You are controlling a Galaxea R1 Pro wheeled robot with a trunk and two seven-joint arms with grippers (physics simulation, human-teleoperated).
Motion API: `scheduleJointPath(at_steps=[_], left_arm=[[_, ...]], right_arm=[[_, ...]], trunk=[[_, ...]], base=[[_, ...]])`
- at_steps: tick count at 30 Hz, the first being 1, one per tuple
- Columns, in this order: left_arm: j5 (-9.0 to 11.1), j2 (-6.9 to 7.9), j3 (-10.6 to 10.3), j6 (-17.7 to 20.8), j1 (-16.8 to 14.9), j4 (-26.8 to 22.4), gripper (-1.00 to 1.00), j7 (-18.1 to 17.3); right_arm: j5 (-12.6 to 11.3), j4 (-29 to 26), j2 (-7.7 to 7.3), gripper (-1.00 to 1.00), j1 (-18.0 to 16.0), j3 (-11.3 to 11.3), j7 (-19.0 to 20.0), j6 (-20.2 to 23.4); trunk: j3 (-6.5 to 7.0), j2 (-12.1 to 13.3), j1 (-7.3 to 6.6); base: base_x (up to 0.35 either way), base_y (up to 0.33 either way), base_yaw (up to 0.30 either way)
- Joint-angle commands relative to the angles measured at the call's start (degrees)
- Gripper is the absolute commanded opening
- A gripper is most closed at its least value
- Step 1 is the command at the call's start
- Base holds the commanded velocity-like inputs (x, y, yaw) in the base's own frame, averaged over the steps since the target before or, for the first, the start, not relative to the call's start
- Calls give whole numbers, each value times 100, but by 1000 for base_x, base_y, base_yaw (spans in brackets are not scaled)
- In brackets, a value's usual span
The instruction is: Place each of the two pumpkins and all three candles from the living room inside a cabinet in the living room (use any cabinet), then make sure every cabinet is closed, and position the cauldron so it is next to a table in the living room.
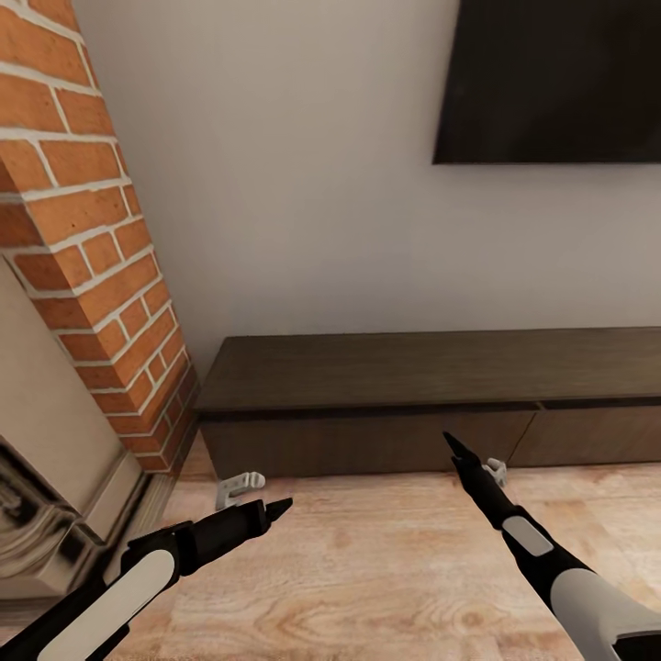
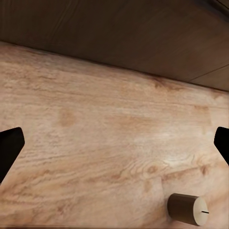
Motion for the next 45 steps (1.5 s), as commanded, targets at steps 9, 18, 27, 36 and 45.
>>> scheduleJointPath(at_steps=[9, 18, 27, 36, 45], left_arm=[[54, 4, -14, -5, -7, -9, 100, 49], [77, -3, -18, 14, -7, -6, 100, 39], [104, 1, -10, 21, -7, 49, 100, 23], [87, 2, -18, -17, -7, 140, 100, -4], [91, -4, -30, -3, -7, 141, 100, -9]], right_arm=[[-66, 4, -68, 100, -4, 29, 26, 22], [-66, -8, -72, 100, -2, 30, 21, 14], [-66, -5, -71, 100, -5, 28, 18, 11], [-66, 16, -84, 100, -1, 35, 13, 11], [-66, 18, -76, 100, -4, 36, 3, 11]], trunk=[[-205, -15, 22], [-294, -20, 32], [-294, -20, 32], [-294, -20, 32], [-294, -20, 32]], base=[[0, 0, 0], [0, 0, 0], [0, 0, 0], [13, 11, 0], [101, 74, 0]])
